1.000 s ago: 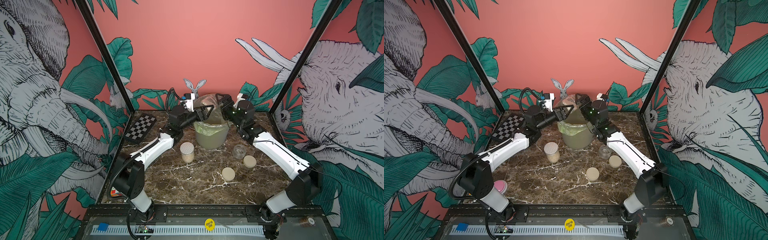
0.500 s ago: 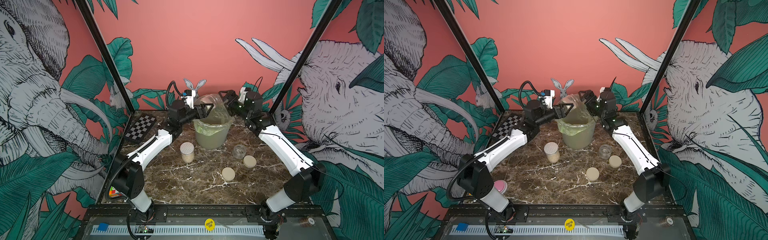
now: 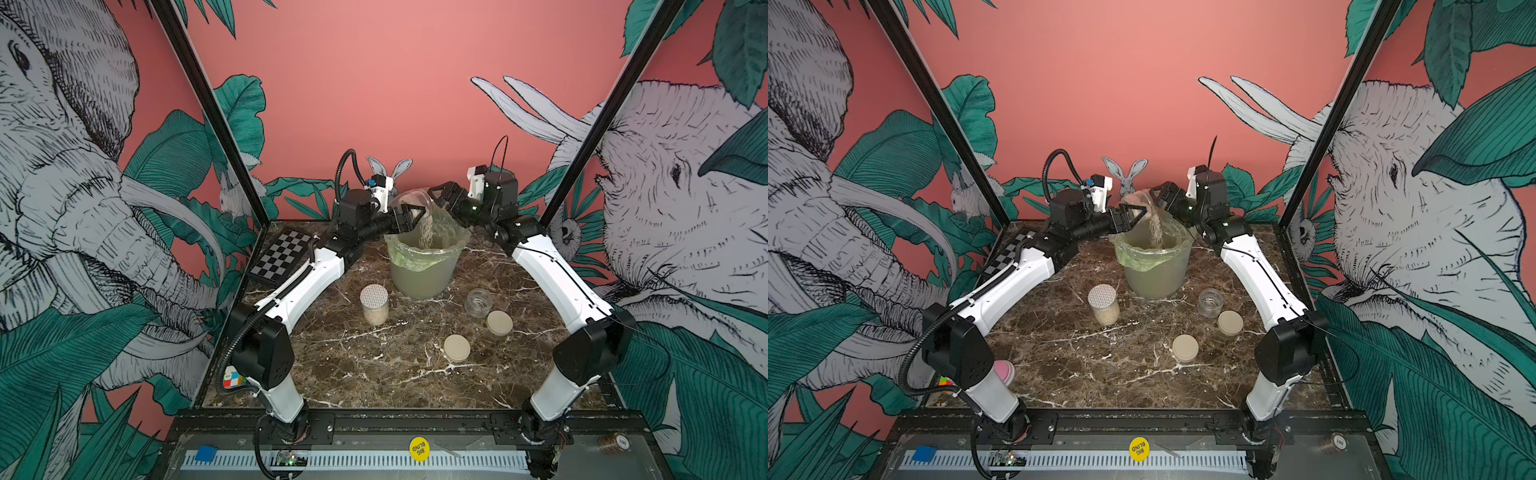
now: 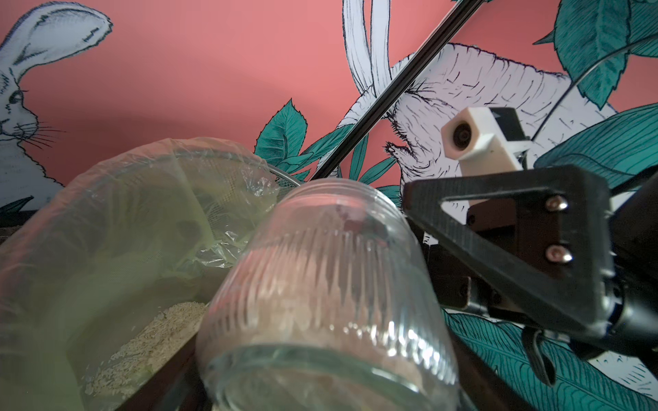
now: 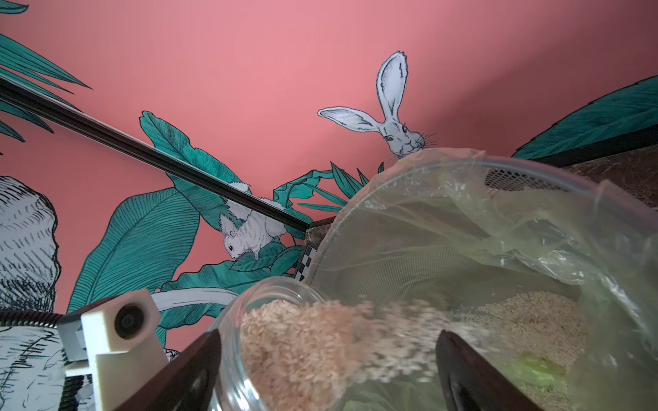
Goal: Empty moldy rice from jars
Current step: Pour the moldy rice from the jar into the trash bin.
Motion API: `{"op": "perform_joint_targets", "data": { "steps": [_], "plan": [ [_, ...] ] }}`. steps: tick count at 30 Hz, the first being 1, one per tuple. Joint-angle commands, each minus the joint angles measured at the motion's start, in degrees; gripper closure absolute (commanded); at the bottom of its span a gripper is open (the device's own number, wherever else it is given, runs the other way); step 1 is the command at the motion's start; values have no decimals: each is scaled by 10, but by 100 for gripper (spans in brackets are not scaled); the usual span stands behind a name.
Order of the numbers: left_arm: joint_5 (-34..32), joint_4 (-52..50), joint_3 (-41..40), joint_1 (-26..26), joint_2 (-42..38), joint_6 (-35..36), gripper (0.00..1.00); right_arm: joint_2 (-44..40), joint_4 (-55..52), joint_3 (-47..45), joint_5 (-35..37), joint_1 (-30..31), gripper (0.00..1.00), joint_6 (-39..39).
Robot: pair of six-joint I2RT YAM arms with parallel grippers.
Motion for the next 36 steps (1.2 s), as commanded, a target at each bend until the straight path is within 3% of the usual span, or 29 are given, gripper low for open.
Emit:
{"op": "perform_joint_targets", "data": {
  "steps": [1,8,20,32,36],
  "plan": [
    [14,-11,47,1,-11,28,100,-10,69,-3,-22,-10,7,-5],
    [4,-125,116,1,9,73,100,-35,171,-47,-51,-28,6,57],
    [1,-380,313,2,94,160,100,-56,143,-67,-47,-56,8,56],
    [-38,-615,574,2,236,251,100,-163,105,-147,-9,-87,8,0],
    [-40,-642,606,1,265,257,100,-202,87,-191,11,-94,8,-21]
  ]
}}
